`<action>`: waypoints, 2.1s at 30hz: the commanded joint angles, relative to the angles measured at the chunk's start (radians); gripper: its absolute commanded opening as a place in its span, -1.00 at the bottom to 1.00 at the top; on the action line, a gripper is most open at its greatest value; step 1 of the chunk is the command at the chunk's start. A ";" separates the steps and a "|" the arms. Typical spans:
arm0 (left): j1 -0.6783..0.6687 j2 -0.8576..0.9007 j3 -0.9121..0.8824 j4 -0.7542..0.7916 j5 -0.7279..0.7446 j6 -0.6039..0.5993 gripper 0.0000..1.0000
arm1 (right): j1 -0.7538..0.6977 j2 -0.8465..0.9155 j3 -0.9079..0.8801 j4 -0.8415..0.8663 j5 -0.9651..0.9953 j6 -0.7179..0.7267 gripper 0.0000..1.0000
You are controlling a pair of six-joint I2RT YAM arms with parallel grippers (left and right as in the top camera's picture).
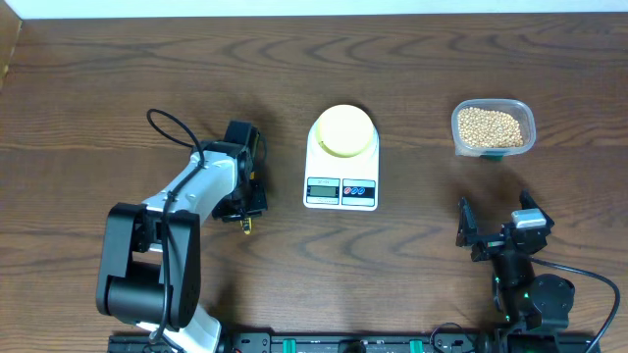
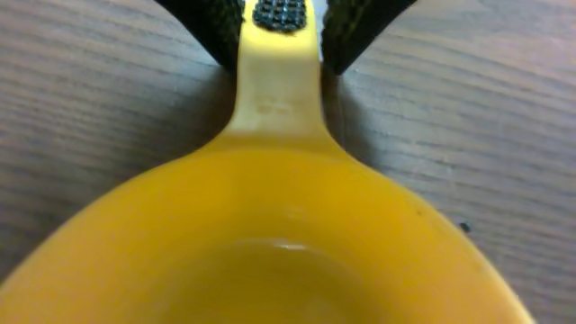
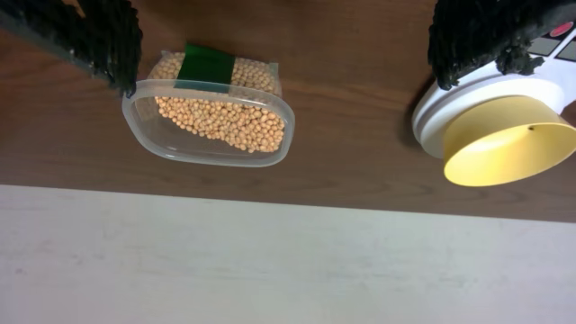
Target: Scoop item into bowl and weigh 50g on scale
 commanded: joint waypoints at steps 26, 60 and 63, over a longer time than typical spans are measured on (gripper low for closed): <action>0.002 0.020 -0.019 0.169 -0.015 0.003 0.04 | 0.002 -0.003 -0.001 -0.004 0.007 -0.011 0.98; 0.002 0.020 -0.022 0.182 -0.015 -0.005 -0.40 | 0.002 -0.003 -0.001 -0.004 0.007 -0.011 0.99; 0.002 0.020 -0.022 0.182 -0.015 -0.005 -0.47 | 0.002 -0.003 -0.001 -0.004 0.007 -0.011 0.99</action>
